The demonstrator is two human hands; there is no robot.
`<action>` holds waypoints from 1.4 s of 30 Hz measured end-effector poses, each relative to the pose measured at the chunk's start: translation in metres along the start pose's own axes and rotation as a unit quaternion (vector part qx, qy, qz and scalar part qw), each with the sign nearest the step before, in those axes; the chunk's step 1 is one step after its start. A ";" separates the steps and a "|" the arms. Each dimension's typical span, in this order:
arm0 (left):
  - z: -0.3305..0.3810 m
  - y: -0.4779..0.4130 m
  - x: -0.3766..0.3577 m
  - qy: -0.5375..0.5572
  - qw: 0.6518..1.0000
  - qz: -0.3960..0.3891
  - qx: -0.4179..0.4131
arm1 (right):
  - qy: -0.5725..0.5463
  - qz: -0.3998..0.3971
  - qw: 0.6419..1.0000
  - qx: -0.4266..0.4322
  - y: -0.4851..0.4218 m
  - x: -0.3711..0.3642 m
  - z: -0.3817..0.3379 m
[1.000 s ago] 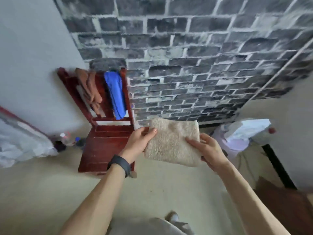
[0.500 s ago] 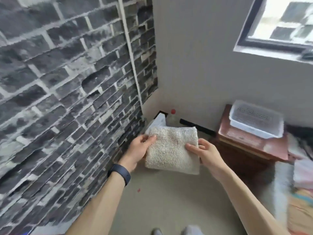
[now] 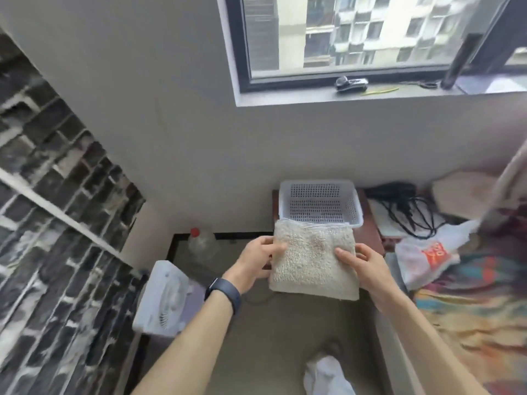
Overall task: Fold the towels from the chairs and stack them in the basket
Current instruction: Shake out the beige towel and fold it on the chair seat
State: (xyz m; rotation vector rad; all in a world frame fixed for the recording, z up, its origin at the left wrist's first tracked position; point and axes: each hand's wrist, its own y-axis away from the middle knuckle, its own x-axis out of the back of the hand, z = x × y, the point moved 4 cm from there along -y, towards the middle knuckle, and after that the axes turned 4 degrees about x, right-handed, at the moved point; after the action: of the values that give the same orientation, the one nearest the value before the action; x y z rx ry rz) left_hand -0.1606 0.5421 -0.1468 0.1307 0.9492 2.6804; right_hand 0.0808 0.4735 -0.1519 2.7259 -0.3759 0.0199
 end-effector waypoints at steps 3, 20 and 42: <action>0.025 -0.057 -0.023 0.012 1.000 -0.001 0.026 | 0.010 -0.001 1.000 -0.022 -0.068 0.024 -0.002; 0.073 -0.310 -0.023 -0.178 0.968 0.068 0.164 | 0.105 -0.037 0.978 -0.179 -0.316 0.011 0.017; 0.052 -0.426 -0.057 -0.552 0.821 0.108 0.098 | 0.227 -0.007 0.952 -0.207 -0.429 -0.013 0.122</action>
State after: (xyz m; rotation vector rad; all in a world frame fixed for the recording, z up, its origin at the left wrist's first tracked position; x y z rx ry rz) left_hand 0.0068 0.8704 -0.3731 1.6848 0.7735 2.0233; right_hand 0.1768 0.8122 -0.4260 2.2193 -0.1970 0.4971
